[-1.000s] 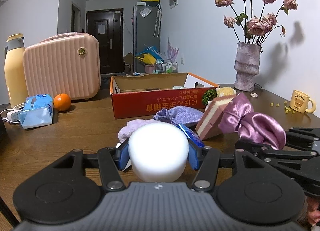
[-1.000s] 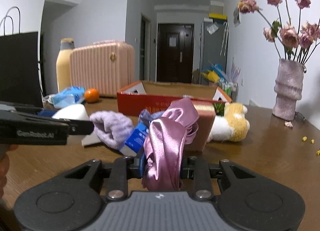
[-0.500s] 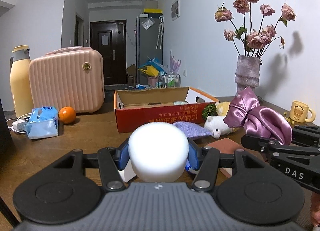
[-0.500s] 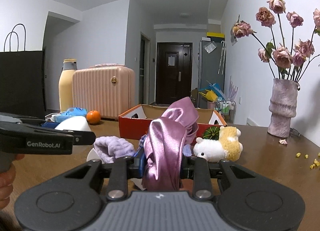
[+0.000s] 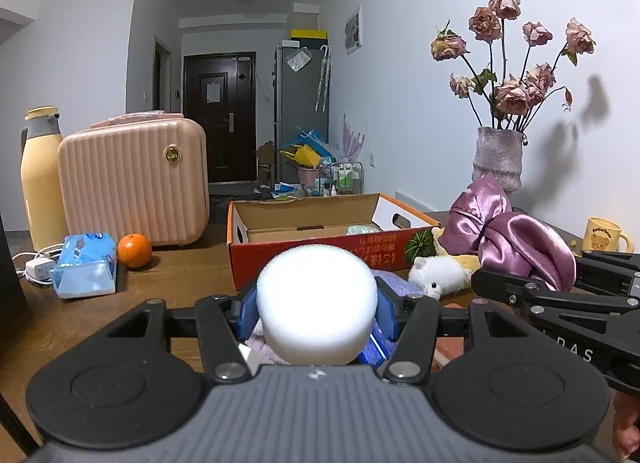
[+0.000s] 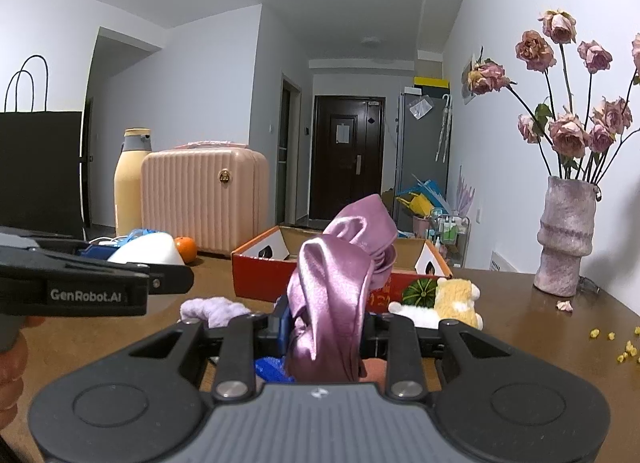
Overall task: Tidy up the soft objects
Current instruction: 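Lift and carry the foam cylinder and scrunchie with both grippers over the cardboard box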
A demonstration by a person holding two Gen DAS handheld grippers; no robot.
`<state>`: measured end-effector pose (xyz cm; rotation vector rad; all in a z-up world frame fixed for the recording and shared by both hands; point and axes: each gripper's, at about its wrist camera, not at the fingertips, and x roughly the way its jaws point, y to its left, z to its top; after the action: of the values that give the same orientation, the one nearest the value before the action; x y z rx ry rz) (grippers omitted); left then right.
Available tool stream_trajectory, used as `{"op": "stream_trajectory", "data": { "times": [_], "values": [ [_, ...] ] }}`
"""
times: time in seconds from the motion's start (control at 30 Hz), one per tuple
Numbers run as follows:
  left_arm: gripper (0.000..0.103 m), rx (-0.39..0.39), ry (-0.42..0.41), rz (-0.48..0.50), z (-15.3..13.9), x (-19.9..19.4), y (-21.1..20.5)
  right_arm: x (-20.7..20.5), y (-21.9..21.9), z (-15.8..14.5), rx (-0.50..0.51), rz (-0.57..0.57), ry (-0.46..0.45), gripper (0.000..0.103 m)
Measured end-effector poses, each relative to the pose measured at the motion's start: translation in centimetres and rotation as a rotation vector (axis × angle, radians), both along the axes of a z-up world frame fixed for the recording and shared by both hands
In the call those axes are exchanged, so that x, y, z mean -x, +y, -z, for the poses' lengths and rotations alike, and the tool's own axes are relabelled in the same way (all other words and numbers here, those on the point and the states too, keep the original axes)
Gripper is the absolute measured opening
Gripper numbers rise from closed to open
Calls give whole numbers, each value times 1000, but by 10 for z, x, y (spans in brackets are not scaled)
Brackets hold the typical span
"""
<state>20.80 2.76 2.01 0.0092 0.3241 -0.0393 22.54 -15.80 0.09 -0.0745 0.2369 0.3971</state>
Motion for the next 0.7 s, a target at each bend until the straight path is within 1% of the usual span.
{"op": "stream_trajectory", "data": {
  "times": [0.37,0.7],
  "values": [
    [57,8,-21,-15,-12,-21,-2,-20,3,-9,1,1,-24,28],
    [57,24,-38,-26,-19,-46,-3,-44,7,-11,-4,3,-22,28]
  ]
}}
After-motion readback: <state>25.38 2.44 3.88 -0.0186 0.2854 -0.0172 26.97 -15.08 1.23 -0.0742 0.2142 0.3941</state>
